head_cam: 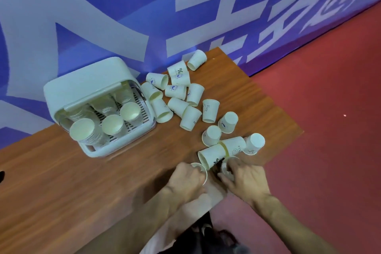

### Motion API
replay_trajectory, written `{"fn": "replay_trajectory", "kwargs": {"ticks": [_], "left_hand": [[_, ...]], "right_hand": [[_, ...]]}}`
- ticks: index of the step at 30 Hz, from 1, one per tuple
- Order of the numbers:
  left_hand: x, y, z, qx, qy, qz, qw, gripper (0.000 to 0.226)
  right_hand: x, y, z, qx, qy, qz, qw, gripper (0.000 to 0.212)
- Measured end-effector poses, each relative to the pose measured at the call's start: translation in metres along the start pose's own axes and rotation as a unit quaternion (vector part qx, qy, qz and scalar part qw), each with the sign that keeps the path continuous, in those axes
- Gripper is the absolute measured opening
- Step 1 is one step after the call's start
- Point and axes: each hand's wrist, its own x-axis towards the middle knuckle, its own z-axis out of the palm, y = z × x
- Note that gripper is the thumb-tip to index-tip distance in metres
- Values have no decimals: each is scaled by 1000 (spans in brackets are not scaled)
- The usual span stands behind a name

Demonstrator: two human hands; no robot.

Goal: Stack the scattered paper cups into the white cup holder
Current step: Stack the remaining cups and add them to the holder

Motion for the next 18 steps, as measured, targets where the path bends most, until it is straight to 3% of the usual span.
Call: {"fn": "replay_trajectory", "kwargs": {"ticks": [3, 6, 8, 12, 18], "left_hand": [[0, 9, 8, -1, -30, -22, 999, 32], [-4, 12, 13, -10, -41, -18, 999, 7], [-4, 11, 18, 0, -44, -16, 999, 19], [-11, 10, 27, -4, -36, -18, 999, 23], [-48, -13, 33, 4, -42, -40, 998, 28]], "right_hand": [[-13, -1, 10, -31, -23, 3, 999, 39], [-13, -3, 15, -47, -26, 9, 998, 26], [-11, -8, 17, -45, -8, 1, 999, 24], [-15, -19, 21, -37, 25, -32, 998, 29], [-28, -57, 34, -18, 8, -127, 992, 19]]}}
